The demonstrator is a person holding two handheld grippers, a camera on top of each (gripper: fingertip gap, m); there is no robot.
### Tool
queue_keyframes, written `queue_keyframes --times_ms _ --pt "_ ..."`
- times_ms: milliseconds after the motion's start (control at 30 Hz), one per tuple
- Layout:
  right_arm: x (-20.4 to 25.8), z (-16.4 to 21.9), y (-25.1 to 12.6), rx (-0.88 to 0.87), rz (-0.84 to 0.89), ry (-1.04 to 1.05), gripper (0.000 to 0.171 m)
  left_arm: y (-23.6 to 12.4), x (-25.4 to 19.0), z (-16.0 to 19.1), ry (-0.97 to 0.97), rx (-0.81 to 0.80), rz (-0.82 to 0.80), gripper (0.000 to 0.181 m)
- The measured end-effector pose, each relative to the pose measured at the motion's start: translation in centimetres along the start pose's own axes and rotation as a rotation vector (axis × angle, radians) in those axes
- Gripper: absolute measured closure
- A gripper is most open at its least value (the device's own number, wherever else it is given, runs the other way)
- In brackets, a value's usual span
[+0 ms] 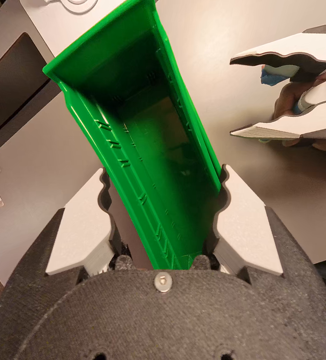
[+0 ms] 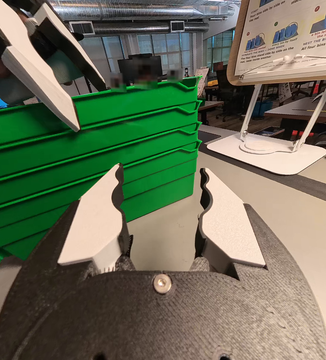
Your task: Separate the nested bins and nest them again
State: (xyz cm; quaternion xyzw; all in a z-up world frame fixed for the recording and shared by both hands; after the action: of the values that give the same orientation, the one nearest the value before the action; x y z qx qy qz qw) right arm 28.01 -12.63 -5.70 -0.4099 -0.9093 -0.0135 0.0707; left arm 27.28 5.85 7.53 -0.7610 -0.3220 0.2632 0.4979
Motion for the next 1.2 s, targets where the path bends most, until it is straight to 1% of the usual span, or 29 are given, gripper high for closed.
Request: queue_keyframes --times_ms 33,500,833,1033,1200 --pt "0.0 0.0 0.0 0.000 -0.002 0.000 0.091 0.0 0.0 0.0 0.001 0.001 0.000 0.069" --pt "-0.2 0.0 0.2 0.010 -0.012 0.014 0.091 -0.5 -0.1 0.2 0.002 0.025 -0.005 0.069" --pt "-0.1 0.0 0.2 0.011 -0.013 0.007 0.091 -0.9 -0.1 0.4 0.009 0.039 -0.013 0.074" --pt "0.0 0.0 0.2 0.012 -0.014 0.005 0.091 -0.9 -0.5 0.6 0.019 0.057 0.018 0.065" --pt "0.0 0.0 0.1 0.010 -0.014 0.004 0.091 -1.2 -0.6 0.5 0.008 0.067 0.053 0.066"
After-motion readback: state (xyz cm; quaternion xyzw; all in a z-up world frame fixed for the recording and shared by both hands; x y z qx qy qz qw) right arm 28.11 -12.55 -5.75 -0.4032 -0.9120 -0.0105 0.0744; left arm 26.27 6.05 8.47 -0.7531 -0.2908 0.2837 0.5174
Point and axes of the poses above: each gripper's, where its closed fingertips meet, y out along the fingers, z out of its underside, x = y × z across the jaws, the point moved 10 cm from there along -y, back along the fingers, and after that the axes turned 15 degrees about z, right-handed, at the moved point
